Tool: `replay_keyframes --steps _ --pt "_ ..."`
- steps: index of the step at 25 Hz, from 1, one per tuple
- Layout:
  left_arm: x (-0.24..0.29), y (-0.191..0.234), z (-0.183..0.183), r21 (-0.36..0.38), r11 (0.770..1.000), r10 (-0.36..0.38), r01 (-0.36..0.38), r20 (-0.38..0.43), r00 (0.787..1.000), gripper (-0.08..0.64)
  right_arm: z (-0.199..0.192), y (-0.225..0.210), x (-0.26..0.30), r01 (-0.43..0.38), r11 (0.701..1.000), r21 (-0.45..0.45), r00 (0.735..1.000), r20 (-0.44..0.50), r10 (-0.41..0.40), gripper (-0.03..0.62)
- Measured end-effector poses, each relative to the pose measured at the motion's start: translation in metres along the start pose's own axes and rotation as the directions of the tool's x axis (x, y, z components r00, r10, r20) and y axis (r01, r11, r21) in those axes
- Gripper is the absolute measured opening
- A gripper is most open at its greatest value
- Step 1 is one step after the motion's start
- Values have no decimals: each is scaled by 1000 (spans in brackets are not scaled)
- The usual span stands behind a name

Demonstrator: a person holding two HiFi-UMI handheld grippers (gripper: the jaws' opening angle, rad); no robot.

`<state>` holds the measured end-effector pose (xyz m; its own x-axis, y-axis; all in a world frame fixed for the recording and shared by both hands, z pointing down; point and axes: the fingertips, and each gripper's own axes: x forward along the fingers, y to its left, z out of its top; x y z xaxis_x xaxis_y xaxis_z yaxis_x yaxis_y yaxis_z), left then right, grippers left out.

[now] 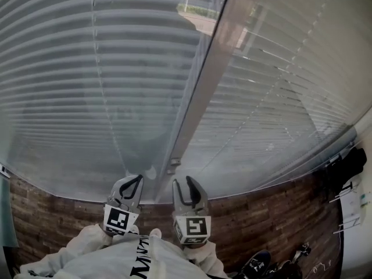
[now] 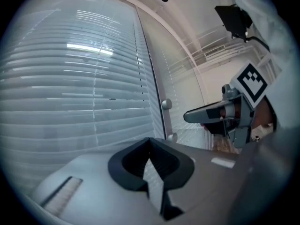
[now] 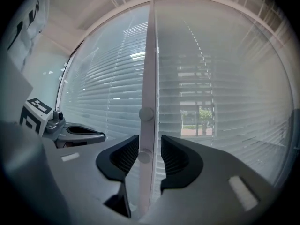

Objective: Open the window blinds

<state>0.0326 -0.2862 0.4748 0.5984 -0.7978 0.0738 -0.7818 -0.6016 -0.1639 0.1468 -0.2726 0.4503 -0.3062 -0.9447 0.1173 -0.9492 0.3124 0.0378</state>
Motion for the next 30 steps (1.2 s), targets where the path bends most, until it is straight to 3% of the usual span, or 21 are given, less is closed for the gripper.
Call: replay_keyframes --steps 4,7,11,15,20,23,25,30 --pt "-2 -3 -1 -3 1000 -25 25 7 1000 0 12 8 3 3 993 -115 1000 2 -3 176" --pt "-3 -7 0 -3 999 -37 37 14 999 0 22 10 4 15 971 -241 1000 6 -14 202" --pt "-7 -9 0 -8 999 -43 43 21 999 0 37 14 6 43 902 -430 999 6 -45 210" --pt "-8 -8 -2 -15 999 -42 42 20 999 0 40 16 12 67 810 -583 995 -17 -94 209" --pt "-7 -9 -7 -29 998 -47 48 18 999 0 43 14 18 96 762 -641 991 -8 -132 197" --pt "-4 -14 -13 -34 998 -53 54 17 998 0 42 11 17 128 697 -706 986 12 -169 166" --pt "0 -17 -14 -39 998 -55 56 19 998 0 41 5 18 129 670 -731 983 3 -185 163" --pt "7 -17 -13 -48 997 -55 56 19 998 0 42 -6 20 137 694 -707 979 -10 -204 129"
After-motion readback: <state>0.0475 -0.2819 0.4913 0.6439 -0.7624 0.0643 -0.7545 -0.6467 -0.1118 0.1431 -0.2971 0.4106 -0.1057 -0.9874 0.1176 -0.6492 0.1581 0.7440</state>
